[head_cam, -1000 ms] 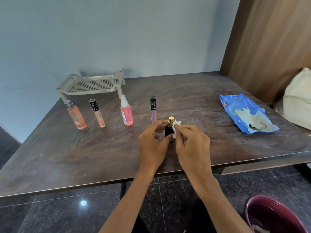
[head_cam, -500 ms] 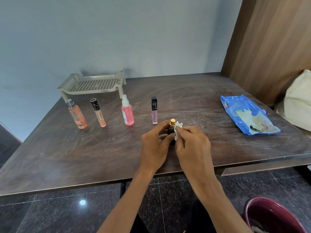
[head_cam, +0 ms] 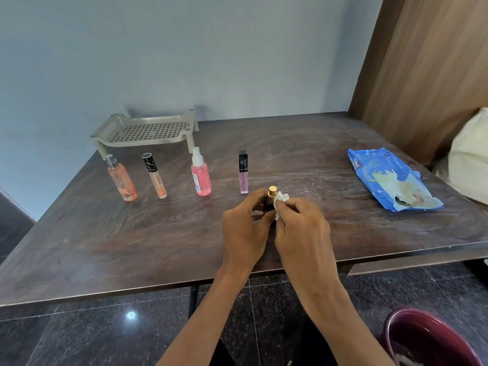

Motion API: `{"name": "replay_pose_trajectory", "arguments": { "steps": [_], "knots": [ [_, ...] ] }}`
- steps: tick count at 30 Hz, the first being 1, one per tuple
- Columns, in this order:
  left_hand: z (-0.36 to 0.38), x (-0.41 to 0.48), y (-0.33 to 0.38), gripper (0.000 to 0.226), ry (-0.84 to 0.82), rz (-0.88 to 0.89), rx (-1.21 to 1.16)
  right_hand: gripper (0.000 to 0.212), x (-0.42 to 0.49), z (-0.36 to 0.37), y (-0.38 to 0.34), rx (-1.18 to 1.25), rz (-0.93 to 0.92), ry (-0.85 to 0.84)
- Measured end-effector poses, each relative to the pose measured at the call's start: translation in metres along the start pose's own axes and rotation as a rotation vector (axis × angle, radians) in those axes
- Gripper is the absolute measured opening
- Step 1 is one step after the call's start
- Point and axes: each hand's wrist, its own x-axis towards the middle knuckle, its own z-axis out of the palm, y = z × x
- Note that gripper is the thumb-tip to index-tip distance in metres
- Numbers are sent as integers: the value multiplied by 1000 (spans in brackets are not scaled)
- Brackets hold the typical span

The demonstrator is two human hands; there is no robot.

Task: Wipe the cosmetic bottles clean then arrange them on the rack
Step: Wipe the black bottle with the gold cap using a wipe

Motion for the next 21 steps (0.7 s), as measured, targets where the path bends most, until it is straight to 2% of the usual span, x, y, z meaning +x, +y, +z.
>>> {"name": "replay_pose_trajectory", "arguments": {
  "steps": [7,15,18,21],
  "knots": [
    [0,0,1,40,0,0,-35,16,17,3,5,-49,1,-59],
    [-1,1,1,45,-18,-29,-71,14,7,-3,3,-6,-34,-38],
    [-1,0,2,45,-17,-45,-81,15,22,-5,9,129,2,-77],
    [1,-1,0,41,-12,-56,-105,20,29,-16,9,371,107,-12]
  ]
}}
